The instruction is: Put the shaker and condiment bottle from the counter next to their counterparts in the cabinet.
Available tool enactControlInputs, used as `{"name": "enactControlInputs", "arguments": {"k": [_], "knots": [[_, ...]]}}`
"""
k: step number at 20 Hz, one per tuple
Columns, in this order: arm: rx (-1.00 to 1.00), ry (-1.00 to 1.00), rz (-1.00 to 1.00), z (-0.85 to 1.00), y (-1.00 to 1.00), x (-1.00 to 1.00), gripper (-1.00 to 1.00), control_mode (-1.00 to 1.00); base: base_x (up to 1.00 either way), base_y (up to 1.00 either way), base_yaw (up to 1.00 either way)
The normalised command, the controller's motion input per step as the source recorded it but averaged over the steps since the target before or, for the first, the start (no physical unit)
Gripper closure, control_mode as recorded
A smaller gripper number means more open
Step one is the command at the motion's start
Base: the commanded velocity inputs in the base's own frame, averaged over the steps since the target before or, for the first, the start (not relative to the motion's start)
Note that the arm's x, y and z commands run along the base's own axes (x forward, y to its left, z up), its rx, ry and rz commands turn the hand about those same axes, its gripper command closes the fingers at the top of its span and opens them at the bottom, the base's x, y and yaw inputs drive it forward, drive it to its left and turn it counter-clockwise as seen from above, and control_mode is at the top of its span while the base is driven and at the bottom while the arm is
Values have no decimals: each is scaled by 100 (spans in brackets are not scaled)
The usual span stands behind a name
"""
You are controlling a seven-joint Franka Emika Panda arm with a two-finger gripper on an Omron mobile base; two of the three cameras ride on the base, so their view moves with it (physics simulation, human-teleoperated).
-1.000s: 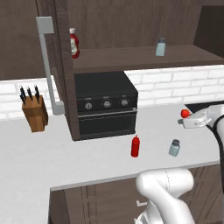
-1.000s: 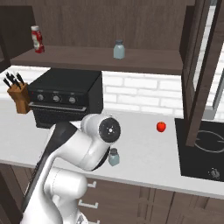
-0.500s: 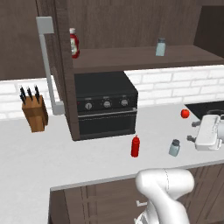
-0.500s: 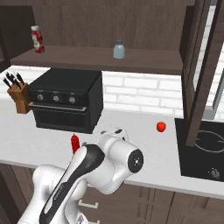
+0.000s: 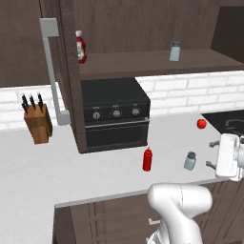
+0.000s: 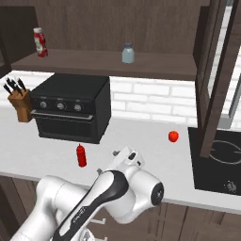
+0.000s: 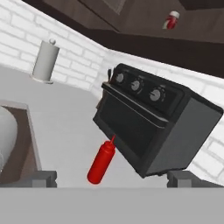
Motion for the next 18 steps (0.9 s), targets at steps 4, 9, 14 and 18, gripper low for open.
{"name": "enactControlInputs", "arguments": {"k": [4,9,14,18], "knots": [[0,-11,6,-29,-21,2,-100,-100,0,0,0],[0,-2,5,-18,-7,19,-100,-100,0,0,0],[0,0,2,-18,-4,33,-100,-100,0,0,0],[5,1,0,-22,-28,36,-100,-100,0,0,0]]}}
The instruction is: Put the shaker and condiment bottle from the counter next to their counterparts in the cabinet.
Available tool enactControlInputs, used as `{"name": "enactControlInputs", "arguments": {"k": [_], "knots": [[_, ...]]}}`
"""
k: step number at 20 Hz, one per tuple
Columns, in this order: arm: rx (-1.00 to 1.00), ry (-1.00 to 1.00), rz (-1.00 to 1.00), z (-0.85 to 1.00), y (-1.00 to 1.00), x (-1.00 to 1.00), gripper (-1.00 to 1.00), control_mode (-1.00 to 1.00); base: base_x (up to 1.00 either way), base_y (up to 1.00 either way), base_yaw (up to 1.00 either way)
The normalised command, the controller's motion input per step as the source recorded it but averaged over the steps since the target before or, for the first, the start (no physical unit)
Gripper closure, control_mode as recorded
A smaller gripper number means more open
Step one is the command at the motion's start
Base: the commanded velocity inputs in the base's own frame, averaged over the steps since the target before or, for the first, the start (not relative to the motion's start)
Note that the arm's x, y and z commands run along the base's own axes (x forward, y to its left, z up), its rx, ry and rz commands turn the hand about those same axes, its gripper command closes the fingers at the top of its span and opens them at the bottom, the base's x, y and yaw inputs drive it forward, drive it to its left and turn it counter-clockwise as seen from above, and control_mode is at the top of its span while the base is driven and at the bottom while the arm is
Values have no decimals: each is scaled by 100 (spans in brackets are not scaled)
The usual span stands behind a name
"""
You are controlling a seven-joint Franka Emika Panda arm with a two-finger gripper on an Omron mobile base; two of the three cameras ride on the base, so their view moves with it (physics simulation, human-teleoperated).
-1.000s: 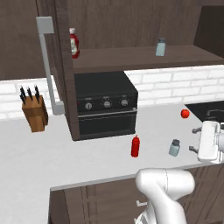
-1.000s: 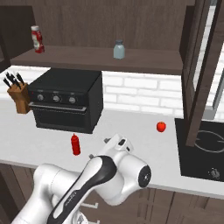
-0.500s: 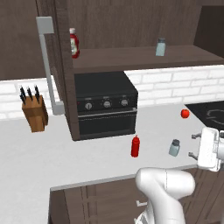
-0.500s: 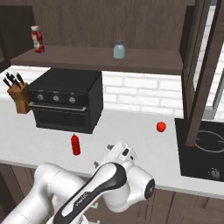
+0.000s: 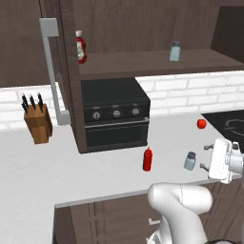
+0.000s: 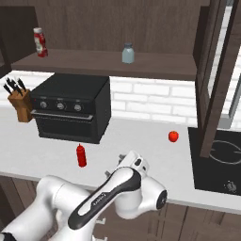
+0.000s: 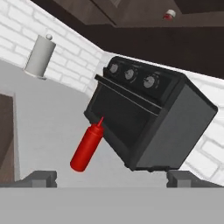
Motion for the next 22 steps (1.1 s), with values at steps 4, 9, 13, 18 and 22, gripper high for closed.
{"name": "enactControlInputs", "arguments": {"k": [4,9,13,18,22], "knots": [[18,6,0,-32,-36,15,-100,-100,0,0,0],[20,10,0,-30,-9,3,-100,-100,0,0,0],[22,16,0,-5,0,11,-100,-100,0,0,0],[11,16,0,0,0,23,-100,-100,0,0,0],[0,13,0,-9,1,15,-100,-100,0,0,0]]}}
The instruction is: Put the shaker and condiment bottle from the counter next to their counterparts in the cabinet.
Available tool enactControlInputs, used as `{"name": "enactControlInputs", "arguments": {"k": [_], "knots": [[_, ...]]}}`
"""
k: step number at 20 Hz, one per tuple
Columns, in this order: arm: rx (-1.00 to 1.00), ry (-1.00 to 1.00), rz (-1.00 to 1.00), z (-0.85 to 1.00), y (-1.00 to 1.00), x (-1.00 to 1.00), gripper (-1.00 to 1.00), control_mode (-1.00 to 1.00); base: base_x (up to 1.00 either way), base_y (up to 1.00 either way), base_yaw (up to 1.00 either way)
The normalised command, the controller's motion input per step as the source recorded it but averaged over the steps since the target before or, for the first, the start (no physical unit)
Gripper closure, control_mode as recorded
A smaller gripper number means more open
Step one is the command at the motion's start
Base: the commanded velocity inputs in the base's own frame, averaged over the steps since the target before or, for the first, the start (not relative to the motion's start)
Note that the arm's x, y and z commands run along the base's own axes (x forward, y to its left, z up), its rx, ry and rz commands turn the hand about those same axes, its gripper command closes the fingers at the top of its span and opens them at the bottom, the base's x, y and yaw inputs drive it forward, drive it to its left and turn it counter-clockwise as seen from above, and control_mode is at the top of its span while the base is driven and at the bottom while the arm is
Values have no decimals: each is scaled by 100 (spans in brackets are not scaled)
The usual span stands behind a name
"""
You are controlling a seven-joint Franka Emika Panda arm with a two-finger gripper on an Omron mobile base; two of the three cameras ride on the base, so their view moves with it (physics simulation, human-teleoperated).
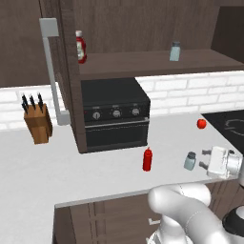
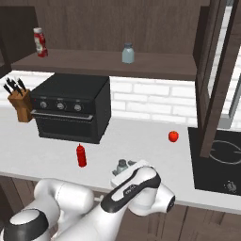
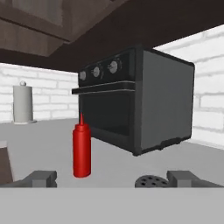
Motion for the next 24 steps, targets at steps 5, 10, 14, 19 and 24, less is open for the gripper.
{"name": "enactControlInputs", "arguments": {"k": [5,10,14,19,24], "knots": [[0,11,0,-12,2,9,-100,-100,0,0,0],[0,9,0,-22,2,5,-100,-100,0,0,0],[0,4,0,-25,14,0,-100,-100,0,0,0],[0,1,0,-18,7,0,-100,-100,0,0,0],[3,1,0,-18,0,6,-100,-100,0,0,0]]}}
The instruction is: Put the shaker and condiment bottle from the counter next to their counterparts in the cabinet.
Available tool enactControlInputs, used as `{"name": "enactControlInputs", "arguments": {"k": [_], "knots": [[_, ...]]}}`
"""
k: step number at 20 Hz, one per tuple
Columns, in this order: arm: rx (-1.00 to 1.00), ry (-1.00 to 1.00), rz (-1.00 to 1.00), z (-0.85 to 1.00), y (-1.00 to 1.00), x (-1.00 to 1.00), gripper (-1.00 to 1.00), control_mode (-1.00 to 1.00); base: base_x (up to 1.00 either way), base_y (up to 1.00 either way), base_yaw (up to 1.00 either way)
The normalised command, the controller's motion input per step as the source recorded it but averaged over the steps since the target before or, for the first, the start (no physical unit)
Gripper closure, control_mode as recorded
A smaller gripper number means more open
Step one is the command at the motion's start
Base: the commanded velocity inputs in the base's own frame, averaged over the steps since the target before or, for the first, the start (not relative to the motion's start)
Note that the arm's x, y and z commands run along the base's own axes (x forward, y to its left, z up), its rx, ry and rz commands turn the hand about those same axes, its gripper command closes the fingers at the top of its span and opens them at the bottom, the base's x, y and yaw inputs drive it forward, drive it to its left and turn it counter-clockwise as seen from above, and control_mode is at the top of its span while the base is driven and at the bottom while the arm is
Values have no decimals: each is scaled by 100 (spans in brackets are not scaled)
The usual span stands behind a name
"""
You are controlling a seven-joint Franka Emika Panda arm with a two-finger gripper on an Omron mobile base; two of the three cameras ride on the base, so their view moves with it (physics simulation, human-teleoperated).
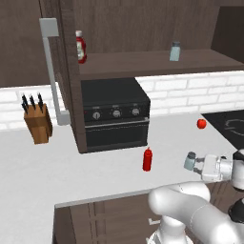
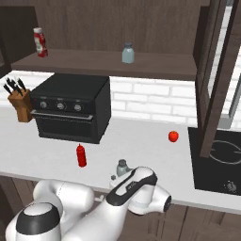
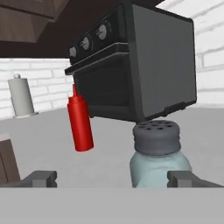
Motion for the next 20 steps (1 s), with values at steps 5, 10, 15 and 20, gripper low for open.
{"name": "enactControlInputs", "arguments": {"k": [5,10,15,20], "knots": [[11,3,-2,-12,-7,17,-100,-100,0,0,0],[11,6,-6,-6,-13,29,-100,-100,0,0,0],[13,1,-10,-1,-34,8,-100,-100,0,0,0],[6,0,-12,-6,-20,0,-100,-100,0,0,0]]}}
